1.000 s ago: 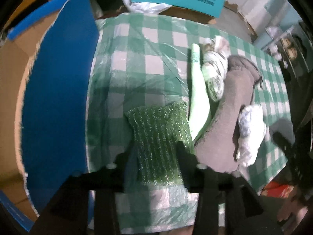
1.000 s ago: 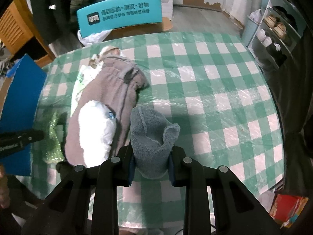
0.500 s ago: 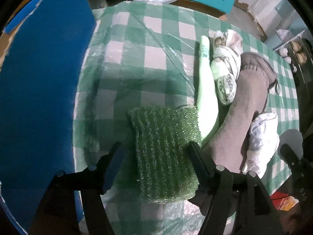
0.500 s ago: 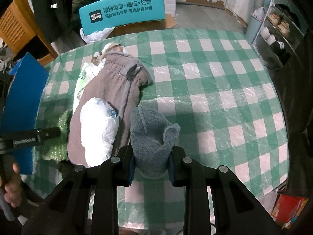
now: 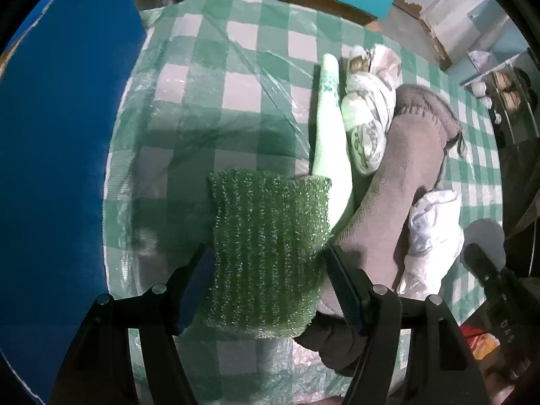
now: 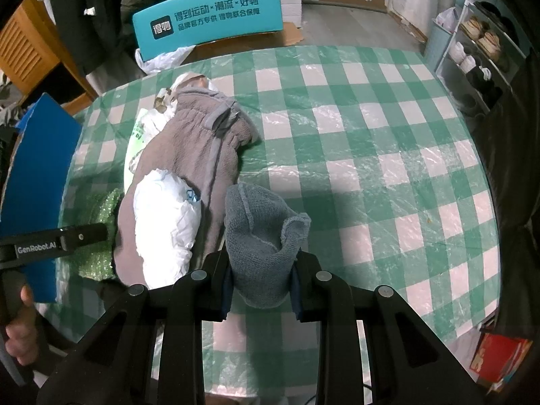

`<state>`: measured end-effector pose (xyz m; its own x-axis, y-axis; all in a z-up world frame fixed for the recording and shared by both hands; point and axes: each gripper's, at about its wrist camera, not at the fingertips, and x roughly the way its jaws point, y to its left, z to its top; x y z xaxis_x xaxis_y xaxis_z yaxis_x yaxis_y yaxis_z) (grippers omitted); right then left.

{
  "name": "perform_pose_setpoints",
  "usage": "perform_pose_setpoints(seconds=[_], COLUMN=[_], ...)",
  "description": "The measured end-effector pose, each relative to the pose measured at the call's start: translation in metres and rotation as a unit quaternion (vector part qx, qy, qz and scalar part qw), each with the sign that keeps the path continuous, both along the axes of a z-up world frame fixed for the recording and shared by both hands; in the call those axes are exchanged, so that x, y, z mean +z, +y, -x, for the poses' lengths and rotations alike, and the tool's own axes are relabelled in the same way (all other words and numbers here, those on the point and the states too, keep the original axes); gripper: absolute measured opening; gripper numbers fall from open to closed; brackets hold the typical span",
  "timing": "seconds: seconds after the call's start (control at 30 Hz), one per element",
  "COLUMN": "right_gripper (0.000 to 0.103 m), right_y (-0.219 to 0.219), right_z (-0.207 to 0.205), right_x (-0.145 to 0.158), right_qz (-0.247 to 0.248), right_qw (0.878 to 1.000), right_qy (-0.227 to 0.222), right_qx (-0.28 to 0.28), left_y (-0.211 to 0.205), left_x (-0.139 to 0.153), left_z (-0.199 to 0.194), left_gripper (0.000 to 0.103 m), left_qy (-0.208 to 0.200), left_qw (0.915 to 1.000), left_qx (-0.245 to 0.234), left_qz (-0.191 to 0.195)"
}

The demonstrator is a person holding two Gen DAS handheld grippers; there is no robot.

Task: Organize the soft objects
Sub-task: 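Close the left gripper on the green scrubber while the right gripper grasps the grey sock, then lift the green scrubber and grey sock and carry both over the cardboard box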

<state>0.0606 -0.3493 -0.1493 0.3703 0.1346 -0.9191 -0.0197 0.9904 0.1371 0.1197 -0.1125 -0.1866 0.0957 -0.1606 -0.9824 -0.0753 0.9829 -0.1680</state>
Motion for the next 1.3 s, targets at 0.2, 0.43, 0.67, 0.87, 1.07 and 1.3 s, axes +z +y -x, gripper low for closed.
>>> perform_pose_setpoints(seconds=[0.2,0.43,0.67,0.87,1.07,1.3], right_gripper=[0.025,0.025,0.025,0.025,0.025,0.025], right_y=[-0.001,0.0,0.003,0.008,0.014,0.023], right_z=[0.0,-0.001,-0.001,0.001,0.004,0.007], right_x=[0.0,0.0,0.004,0.012,0.026,0.044], right_qz=[0.0,0.0,0.001,0.003,0.004,0.001], right_qw=[1.0,1.0,1.0,1.0,0.999,0.998], right_qy=[0.0,-0.002,-0.006,-0.015,-0.032,-0.053], right_qx=[0.0,0.0,0.0,0.006,0.014,0.022], left_y=[-0.014,-0.023,-0.031,-0.019,-0.02,-0.014], left_x=[-0.007,-0.008,-0.008,0.009,0.034,0.057], left_z=[-0.001,0.006,0.01,0.019,0.028,0.038], left_gripper=[0.07,0.051,0.024,0.023,0.023,0.023], left_qy=[0.001,-0.019,-0.02,-0.041,-0.079,-0.112], left_qw=[0.9999,0.9989,0.9982,0.9975,0.9937,0.9885], left_qx=[-0.012,-0.036,-0.052,-0.054,-0.074,-0.093], left_qz=[-0.008,-0.025,-0.022,-0.019,-0.029,-0.041])
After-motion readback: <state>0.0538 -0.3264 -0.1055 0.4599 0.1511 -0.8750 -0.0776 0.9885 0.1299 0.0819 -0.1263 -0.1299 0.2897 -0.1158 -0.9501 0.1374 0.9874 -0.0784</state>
